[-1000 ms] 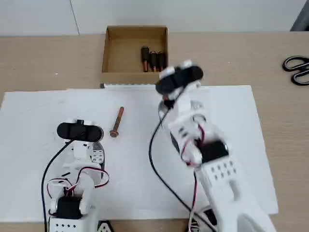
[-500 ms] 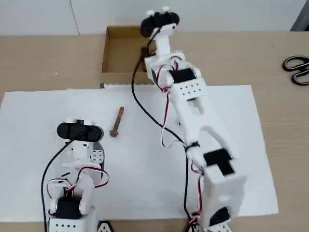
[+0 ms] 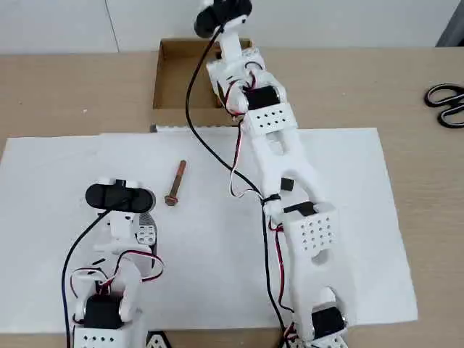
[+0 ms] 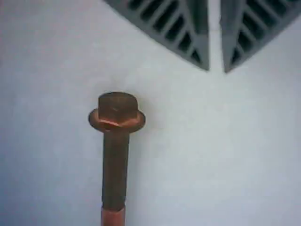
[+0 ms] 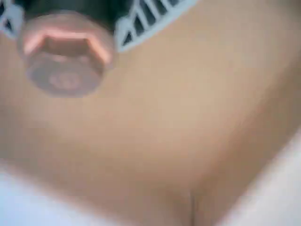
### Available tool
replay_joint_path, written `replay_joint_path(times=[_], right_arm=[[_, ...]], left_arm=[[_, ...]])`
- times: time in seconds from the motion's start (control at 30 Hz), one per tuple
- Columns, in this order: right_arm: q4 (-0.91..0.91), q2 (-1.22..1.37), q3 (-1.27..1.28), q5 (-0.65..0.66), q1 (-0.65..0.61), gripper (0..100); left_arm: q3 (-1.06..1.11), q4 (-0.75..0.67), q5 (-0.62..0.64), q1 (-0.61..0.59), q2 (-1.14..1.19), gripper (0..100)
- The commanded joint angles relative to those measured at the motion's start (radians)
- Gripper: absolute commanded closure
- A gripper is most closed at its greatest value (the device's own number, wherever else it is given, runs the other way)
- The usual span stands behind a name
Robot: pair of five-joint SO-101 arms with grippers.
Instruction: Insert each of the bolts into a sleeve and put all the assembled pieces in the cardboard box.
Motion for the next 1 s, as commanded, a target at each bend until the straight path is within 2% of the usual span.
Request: replay_joint_path(times=[0.0,0.1,0.3,0.4,0.6,0.83,0.97], right_arm=[[-0.010,0.007,-0.077,0.068,-0.021,87.0],[0.044,0.024,-0.081,0.074,-0.035,76.2],[0.173,-0.061,-0.081,0.071,-0.044,75.3],[0.318,-0.159,-0.081,0.069,-0.044,79.9],[0.619,-0.340,-0.081,0.069,-0.038,99.8],[0.826,-0.435,-0.081,0.074,-0.039,99.5],[1.038,-0.456,-0.080,0.075,-0.038,99.5]], left_arm=[[-0.004,-0.023,-0.002,-0.005,-0.009,99],[-0.004,-0.023,-0.003,-0.005,-0.009,99],[-0.004,-0.023,-0.003,-0.005,-0.009,99],[-0.004,-0.023,0.000,-0.005,-0.009,99],[-0.004,-0.023,0.000,-0.005,-0.009,99],[-0.004,-0.023,0.002,-0.005,-0.009,99],[-0.004,-0.023,0.002,-0.018,-0.009,99]])
